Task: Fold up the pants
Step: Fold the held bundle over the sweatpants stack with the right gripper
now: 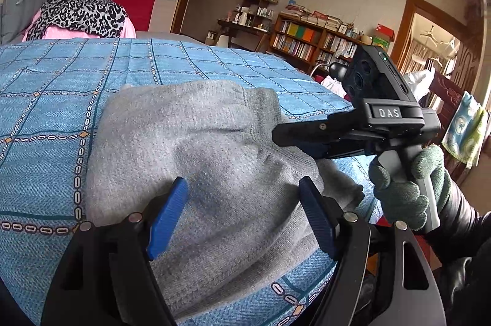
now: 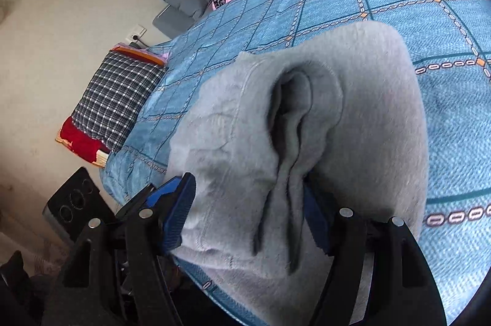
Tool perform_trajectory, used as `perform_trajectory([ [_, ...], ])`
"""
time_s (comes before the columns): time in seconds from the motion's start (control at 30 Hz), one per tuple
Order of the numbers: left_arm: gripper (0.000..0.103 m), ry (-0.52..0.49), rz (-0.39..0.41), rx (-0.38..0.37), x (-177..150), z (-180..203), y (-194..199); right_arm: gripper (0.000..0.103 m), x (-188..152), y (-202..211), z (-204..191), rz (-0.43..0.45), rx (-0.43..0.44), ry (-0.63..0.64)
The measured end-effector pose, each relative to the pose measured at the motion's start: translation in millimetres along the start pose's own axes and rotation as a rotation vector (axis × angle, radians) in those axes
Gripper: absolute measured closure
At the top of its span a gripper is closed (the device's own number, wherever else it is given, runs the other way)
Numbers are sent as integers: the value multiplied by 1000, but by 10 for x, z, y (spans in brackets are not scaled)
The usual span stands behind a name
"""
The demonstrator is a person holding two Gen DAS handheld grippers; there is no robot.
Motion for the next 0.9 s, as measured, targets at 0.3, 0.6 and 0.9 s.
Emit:
perform_trajectory([
  [0.3, 29, 5, 5, -8, -70, -54, 116, 35, -219, 178, -139, 76, -23, -39],
  [0.6, 29, 9, 16, -13, -106, -74, 185, 35, -575, 440, -144, 72, 22, -152],
  [0.9, 29, 10, 32, -24, -101, -36, 238, 35, -538, 225, -179, 83, 52, -209],
])
Point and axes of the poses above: each gripper's, at about its wrist camera, not at the fingertips, and y roughly against the way its jaws point, z to its right, x to its top, the point moved 5 cm from there along -y, roughly the way its jaws point, and after that the axes turned 9 degrees about y, right-handed, at the moved point
